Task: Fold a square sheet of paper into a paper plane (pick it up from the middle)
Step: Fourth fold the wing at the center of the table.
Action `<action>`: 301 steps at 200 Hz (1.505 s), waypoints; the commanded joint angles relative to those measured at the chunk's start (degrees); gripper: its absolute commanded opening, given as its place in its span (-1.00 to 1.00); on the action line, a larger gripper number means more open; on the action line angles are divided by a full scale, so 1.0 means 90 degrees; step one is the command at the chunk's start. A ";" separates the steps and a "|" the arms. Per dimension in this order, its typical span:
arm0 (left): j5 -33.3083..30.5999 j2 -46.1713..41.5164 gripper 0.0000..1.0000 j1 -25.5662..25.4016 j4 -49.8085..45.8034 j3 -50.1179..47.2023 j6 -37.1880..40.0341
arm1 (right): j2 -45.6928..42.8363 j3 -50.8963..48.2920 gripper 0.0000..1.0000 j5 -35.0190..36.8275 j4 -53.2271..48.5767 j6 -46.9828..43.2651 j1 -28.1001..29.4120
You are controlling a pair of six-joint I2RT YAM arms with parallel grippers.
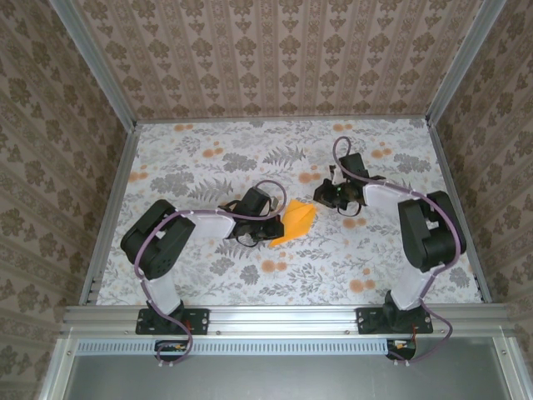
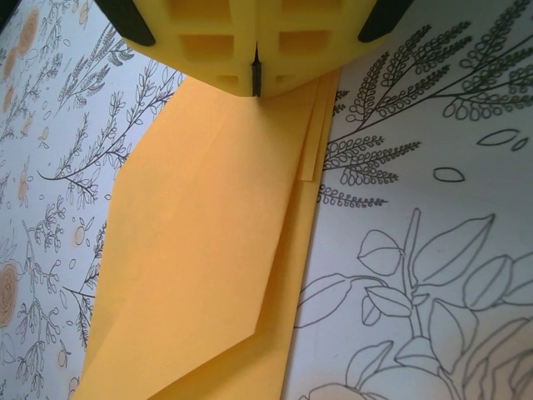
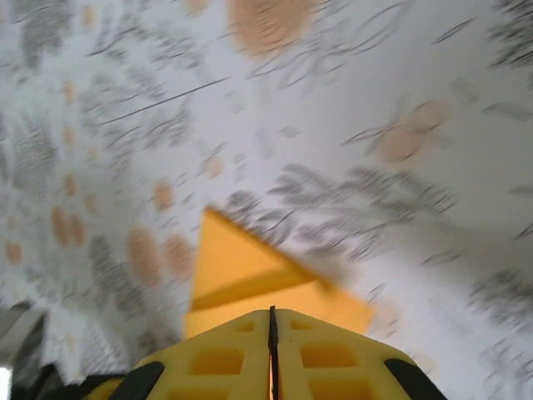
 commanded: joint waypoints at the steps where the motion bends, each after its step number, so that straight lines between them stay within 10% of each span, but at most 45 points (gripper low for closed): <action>1: -0.0056 0.0262 -1.00 0.0017 -0.0506 -0.0064 0.0084 | -0.0212 -0.0378 -0.80 -0.0273 0.0178 0.0379 0.0412; 153: 0.0110 -0.0080 -1.00 0.0036 -0.0821 0.0235 0.0335 | 0.1209 -0.0225 -0.80 -0.0426 0.0418 0.0756 0.1135; 198: 0.0165 -0.0624 -0.58 -0.0046 -0.1314 0.0576 0.0529 | 0.1323 -0.0173 -0.80 -0.0142 0.0077 0.0667 0.1135; 301: 0.0295 -0.0326 -0.53 -0.0188 -0.1013 0.0315 0.0164 | 0.1437 -0.0177 -0.81 -0.0051 -0.0052 0.0711 0.1119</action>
